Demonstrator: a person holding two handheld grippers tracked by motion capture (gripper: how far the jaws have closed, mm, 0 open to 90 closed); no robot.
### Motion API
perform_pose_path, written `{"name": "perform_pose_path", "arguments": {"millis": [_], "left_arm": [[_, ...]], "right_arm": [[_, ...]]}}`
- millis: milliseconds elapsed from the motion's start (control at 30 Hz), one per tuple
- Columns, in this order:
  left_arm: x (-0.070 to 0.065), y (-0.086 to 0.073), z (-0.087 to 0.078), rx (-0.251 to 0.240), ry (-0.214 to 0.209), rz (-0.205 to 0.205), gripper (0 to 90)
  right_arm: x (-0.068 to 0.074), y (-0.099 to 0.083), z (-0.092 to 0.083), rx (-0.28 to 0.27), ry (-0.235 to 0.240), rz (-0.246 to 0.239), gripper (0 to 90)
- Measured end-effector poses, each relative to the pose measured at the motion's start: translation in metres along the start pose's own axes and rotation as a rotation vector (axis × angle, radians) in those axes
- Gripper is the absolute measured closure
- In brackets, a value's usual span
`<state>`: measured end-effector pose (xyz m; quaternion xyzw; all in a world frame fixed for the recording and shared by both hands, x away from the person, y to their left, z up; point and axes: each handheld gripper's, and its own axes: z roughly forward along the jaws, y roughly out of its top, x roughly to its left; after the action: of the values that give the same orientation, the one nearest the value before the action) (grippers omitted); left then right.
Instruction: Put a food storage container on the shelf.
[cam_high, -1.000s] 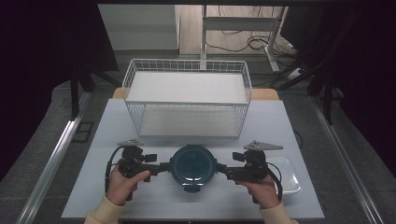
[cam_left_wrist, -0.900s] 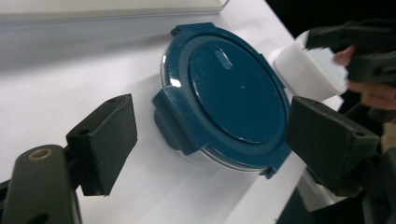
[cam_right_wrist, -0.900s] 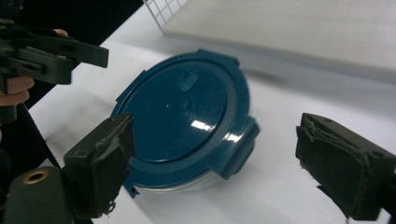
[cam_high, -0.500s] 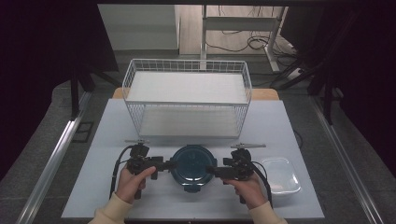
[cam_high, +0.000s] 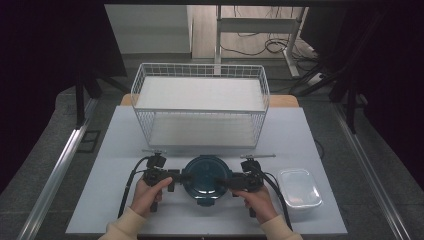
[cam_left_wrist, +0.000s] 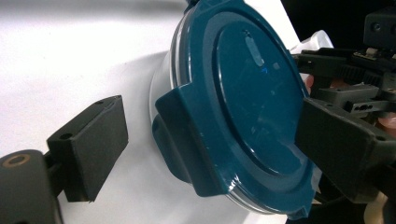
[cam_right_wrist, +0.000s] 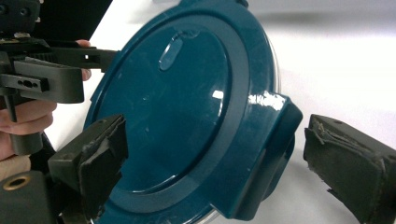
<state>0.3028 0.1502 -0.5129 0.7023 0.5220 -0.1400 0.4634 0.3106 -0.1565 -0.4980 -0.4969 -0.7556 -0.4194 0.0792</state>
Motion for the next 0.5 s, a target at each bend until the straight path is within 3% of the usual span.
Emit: {"name": "perform_pose_path", "arguments": {"millis": [167,200,233,267,333,500], "left_arm": [[0.003,-0.001,0.006,0.025,-0.013,-0.013,10.1],[0.004,-0.002,0.008,0.024,-0.023,-0.019,10.2],[0.008,-0.003,0.01,0.027,-0.062,-0.053,11.3],[0.009,-0.004,0.011,0.03,-0.064,-0.074,11.3],[0.009,-0.005,0.011,0.031,-0.051,-0.073,12.9],[0.005,-0.007,0.013,0.047,-0.078,-0.094,20.6]], "right_arm": [[-0.004,-0.001,0.002,0.012,0.037,0.034,8.0],[-0.005,-0.001,0.002,0.013,0.044,0.044,8.7],[-0.007,-0.002,0.004,0.017,0.049,0.056,9.7],[-0.007,-0.002,0.004,0.018,0.052,0.063,10.2],[-0.007,-0.003,0.005,0.021,0.063,0.071,12.4],[-0.007,-0.004,0.006,0.024,0.072,0.092,20.1]]}}
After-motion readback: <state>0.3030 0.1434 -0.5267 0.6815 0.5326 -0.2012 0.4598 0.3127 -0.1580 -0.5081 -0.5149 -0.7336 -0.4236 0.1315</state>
